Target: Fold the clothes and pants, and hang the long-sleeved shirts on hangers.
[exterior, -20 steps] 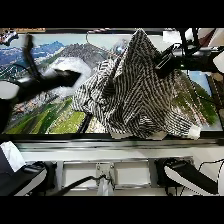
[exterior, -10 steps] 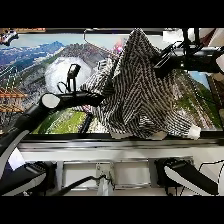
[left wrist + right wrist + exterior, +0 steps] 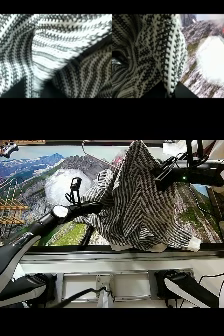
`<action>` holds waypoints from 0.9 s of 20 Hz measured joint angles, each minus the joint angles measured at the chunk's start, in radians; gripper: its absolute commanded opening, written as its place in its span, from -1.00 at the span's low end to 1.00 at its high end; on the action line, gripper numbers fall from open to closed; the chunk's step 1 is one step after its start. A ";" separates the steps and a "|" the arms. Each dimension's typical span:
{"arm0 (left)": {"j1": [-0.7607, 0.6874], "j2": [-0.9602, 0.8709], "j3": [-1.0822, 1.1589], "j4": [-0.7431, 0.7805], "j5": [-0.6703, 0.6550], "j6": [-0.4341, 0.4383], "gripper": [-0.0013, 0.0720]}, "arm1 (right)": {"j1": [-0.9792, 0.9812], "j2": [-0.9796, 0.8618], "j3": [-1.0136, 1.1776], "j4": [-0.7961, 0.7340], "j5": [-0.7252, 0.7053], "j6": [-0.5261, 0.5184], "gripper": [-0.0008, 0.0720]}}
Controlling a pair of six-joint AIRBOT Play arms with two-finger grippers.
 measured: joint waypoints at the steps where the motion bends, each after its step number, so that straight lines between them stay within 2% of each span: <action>1: 0.002 -0.004 0.001 -0.014 0.008 0.007 -0.90 | 0.000 0.000 0.000 0.002 0.005 0.000 -0.85; 4: 0.053 -0.010 0.023 -0.034 0.020 0.043 -0.90 | 0.000 0.000 0.000 0.008 0.031 0.000 -0.85; 8: 0.193 -0.016 0.126 -0.043 0.029 0.085 -0.91 | 0.000 0.000 0.000 0.051 0.072 0.000 -0.85; 14: 0.359 -0.043 0.314 -0.045 -0.058 0.145 -0.91 | 0.000 0.000 0.000 0.082 0.123 0.000 -0.85; 18: 0.413 -0.048 0.417 -0.041 -0.147 0.172 -0.91 | 0.000 0.001 0.000 0.017 0.147 0.000 -0.85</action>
